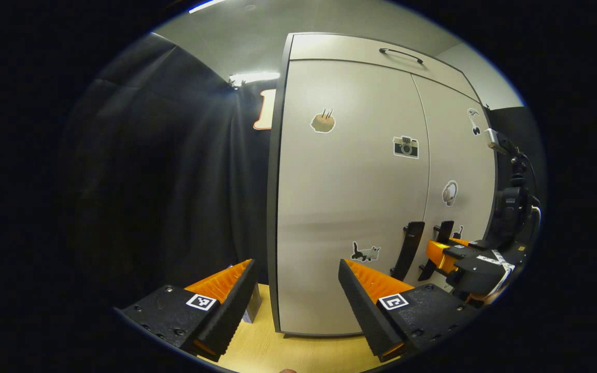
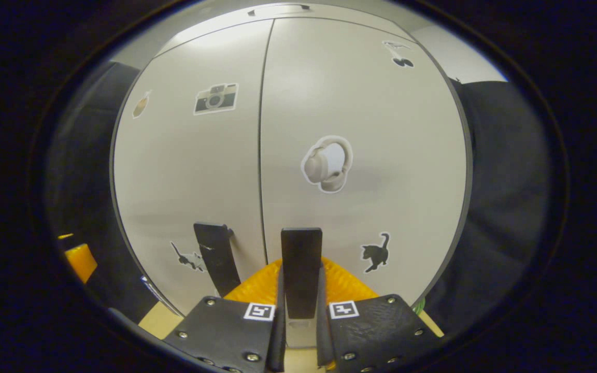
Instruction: Open the right door of the double-door shoe cabinet with the right hand, and open the left door with the left hand.
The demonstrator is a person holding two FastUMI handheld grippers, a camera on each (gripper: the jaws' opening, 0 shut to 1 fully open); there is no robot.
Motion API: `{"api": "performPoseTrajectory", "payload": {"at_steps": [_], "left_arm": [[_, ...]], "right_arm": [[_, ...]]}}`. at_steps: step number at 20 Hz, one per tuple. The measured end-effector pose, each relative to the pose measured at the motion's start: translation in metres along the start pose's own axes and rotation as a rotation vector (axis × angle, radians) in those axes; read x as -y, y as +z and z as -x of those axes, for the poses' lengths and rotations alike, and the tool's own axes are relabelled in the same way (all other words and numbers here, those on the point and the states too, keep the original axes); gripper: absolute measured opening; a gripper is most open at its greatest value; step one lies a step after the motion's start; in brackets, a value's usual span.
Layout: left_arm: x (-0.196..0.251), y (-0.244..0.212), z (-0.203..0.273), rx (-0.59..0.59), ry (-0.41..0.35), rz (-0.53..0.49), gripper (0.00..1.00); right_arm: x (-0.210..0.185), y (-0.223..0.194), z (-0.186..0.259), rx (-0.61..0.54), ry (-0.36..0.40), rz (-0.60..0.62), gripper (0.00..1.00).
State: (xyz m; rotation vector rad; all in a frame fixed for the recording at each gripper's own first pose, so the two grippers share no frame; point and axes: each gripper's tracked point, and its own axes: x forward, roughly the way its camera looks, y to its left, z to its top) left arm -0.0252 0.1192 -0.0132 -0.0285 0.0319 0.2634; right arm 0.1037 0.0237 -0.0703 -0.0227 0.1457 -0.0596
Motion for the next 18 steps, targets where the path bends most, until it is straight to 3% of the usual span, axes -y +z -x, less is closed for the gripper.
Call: {"api": "performPoseTrajectory", "payload": {"at_steps": [2,3,18], "left_arm": [[0.000,-0.003,0.002,-0.007,-0.002,0.005,0.98],[0.001,-0.003,0.002,-0.009,-0.004,0.006,0.98],[0.041,-0.006,0.028,-0.018,-0.102,-0.029,0.98]], "right_arm": [[0.000,0.000,0.001,-0.005,0.008,-0.022,0.24],[0.000,-0.002,0.001,-0.009,0.012,-0.026,0.13],[0.019,-0.006,0.058,0.017,0.052,-0.050,0.13]]}}
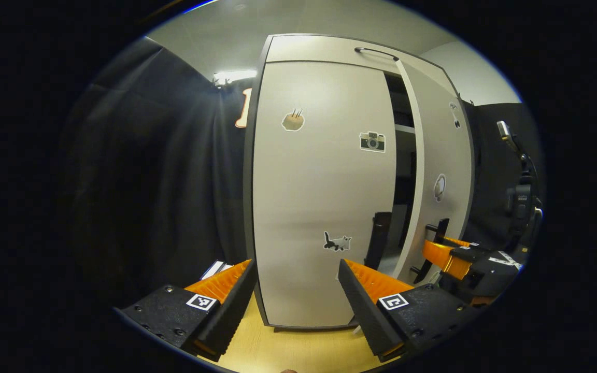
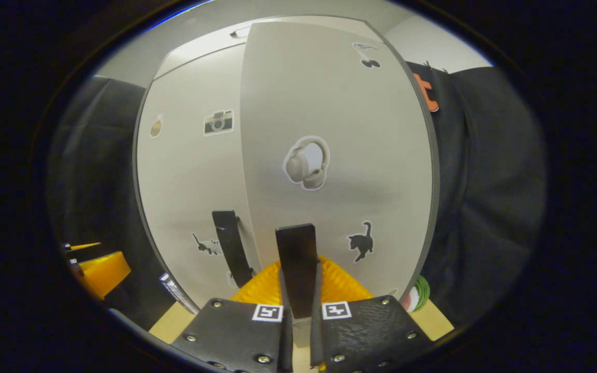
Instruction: Open the right door of the double-door shoe cabinet with the right hand, and open the left door with the left hand.
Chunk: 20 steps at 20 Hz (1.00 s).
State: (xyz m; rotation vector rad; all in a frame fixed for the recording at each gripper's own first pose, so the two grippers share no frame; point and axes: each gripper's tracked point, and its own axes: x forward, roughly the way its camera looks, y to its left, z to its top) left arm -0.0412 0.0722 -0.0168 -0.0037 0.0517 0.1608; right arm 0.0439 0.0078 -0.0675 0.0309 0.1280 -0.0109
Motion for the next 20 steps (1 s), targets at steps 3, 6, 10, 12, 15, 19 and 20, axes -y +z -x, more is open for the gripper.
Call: {"api": "performPoseTrajectory", "payload": {"at_steps": [3,6,10,12,15,19,20], "left_arm": [[0.004,0.001,0.004,0.003,-0.008,0.000,0.98],[0.005,0.000,0.006,0.002,-0.006,0.000,0.98],[0.007,-0.002,0.006,-0.007,-0.008,0.004,0.98],[0.009,-0.004,0.007,-0.014,-0.012,0.006,0.98],[0.011,-0.007,0.006,-0.018,-0.017,0.004,0.98],[0.013,-0.008,0.008,-0.021,-0.020,-0.001,0.98],[0.013,-0.008,0.008,-0.021,-0.021,0.000,0.98]], "right_arm": [[0.004,0.000,0.007,0.003,0.002,0.001,0.13],[0.006,-0.001,0.011,0.004,0.006,0.007,0.13],[0.009,-0.001,0.017,0.005,0.016,0.005,0.13],[0.010,-0.002,0.018,0.005,0.029,0.005,0.13],[0.012,-0.001,0.021,0.006,0.044,0.012,0.13],[0.015,-0.002,0.023,0.005,0.069,0.012,0.13],[0.015,-0.003,0.024,0.005,0.079,0.016,0.13]]}}
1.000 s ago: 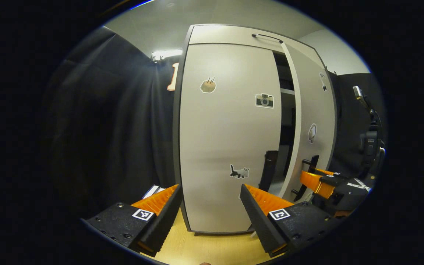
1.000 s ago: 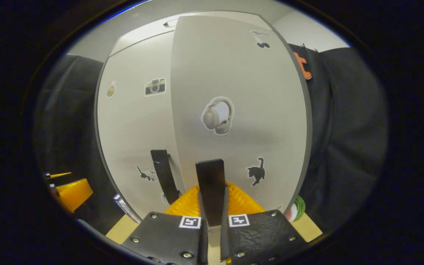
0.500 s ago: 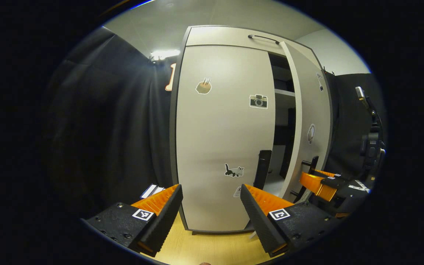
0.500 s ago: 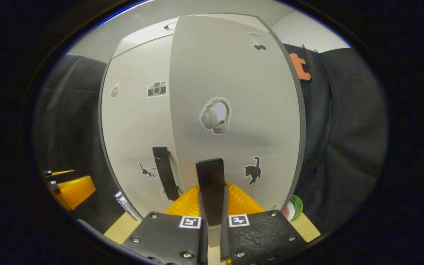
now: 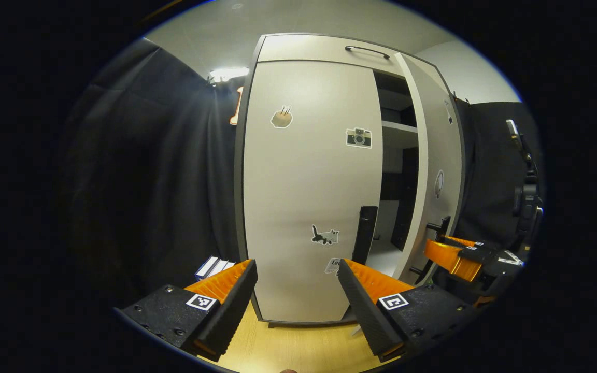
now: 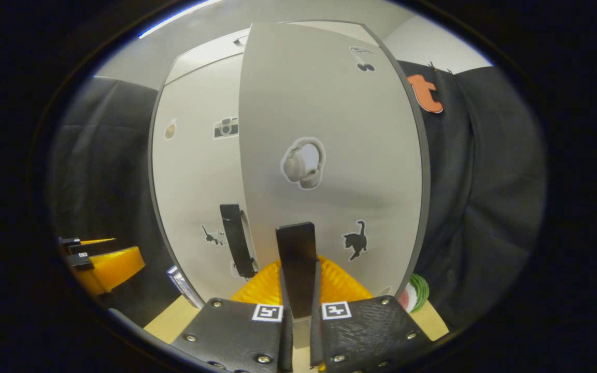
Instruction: Open the right door of the double-door shoe cabinet with the right hand, and open the left door with the left hand.
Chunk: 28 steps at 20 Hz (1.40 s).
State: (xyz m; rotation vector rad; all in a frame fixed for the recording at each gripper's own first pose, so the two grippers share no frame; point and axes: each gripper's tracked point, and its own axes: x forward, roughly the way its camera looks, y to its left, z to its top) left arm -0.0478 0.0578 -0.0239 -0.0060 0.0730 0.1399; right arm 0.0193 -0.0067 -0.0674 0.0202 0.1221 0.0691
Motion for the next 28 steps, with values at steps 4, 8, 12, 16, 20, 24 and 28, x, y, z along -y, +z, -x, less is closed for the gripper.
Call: {"api": "performPoseTrajectory", "payload": {"at_steps": [4,8,12,16,20,24,28], "left_arm": [[-0.001,-0.002,0.000,-0.006,0.000,0.006,0.98],[-0.002,-0.003,0.001,-0.008,0.002,0.010,0.98],[0.001,-0.005,0.000,-0.014,-0.009,0.013,0.98],[0.005,-0.009,0.000,-0.025,-0.020,0.009,0.98],[0.014,-0.012,-0.002,-0.029,-0.041,0.006,0.98],[0.022,-0.016,-0.004,-0.037,-0.060,0.007,0.98],[0.038,-0.021,-0.008,-0.047,-0.098,0.022,0.98]], "right_arm": [[0.002,-0.001,0.003,-0.003,0.038,0.020,0.13],[0.005,-0.001,0.007,-0.011,0.088,0.029,0.13],[0.007,-0.001,0.010,-0.020,0.139,0.039,0.13],[0.009,-0.001,0.014,-0.031,0.196,0.034,0.13],[0.013,0.000,0.021,-0.032,0.244,0.039,0.13],[0.022,0.001,0.029,-0.026,0.275,0.023,0.17],[0.035,0.002,0.037,-0.011,0.292,0.022,0.13]]}}
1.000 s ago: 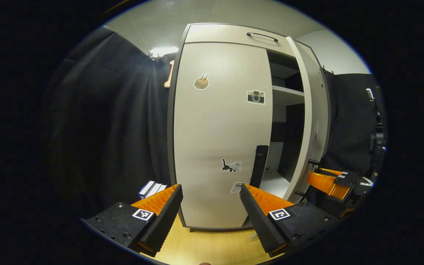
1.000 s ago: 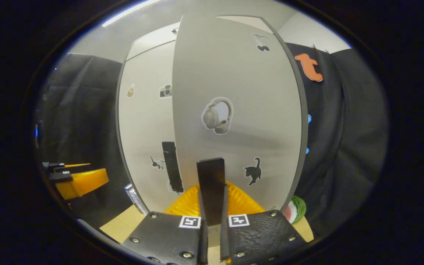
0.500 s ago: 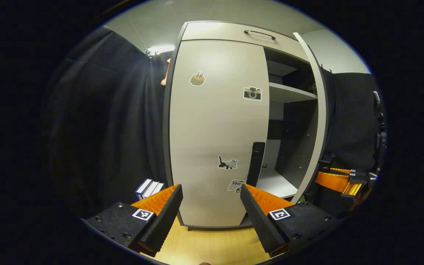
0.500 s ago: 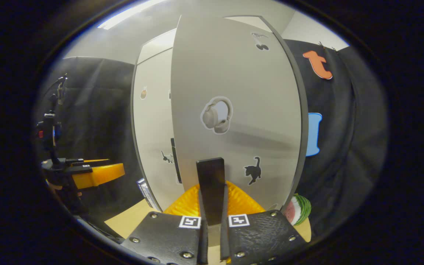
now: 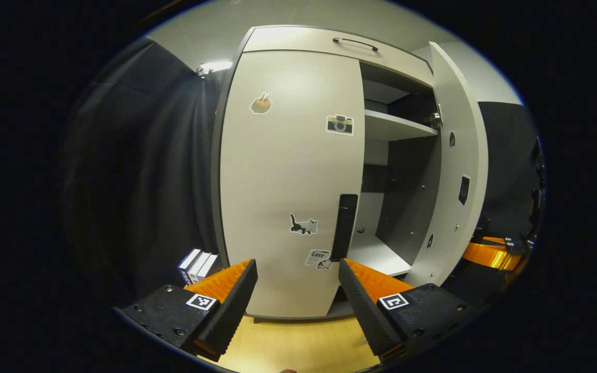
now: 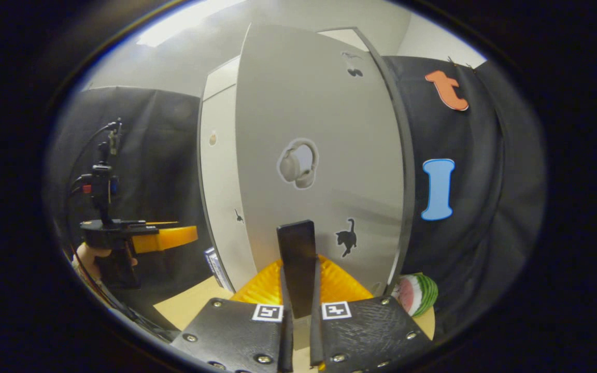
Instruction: Open the right door of the double-door shoe cabinet with the right hand, and open the left door with the left hand.
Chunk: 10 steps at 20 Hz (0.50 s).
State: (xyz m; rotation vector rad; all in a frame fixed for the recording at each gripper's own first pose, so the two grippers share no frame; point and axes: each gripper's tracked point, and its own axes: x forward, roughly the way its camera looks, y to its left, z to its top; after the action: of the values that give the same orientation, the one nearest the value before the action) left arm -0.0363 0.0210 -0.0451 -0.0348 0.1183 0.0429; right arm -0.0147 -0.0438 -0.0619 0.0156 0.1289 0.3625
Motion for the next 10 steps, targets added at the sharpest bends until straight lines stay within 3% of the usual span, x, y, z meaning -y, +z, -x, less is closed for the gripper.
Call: {"api": "performPoseTrajectory", "payload": {"at_steps": [4,10], "left_arm": [[0.015,-0.006,-0.003,-0.012,-0.035,-0.003,0.98],[0.045,-0.014,-0.007,-0.030,-0.095,0.014,0.98]], "right_arm": [[0.014,0.003,0.015,0.020,-0.005,-0.007,0.13],[0.049,0.003,0.037,0.024,-0.130,0.038,0.11]]}}
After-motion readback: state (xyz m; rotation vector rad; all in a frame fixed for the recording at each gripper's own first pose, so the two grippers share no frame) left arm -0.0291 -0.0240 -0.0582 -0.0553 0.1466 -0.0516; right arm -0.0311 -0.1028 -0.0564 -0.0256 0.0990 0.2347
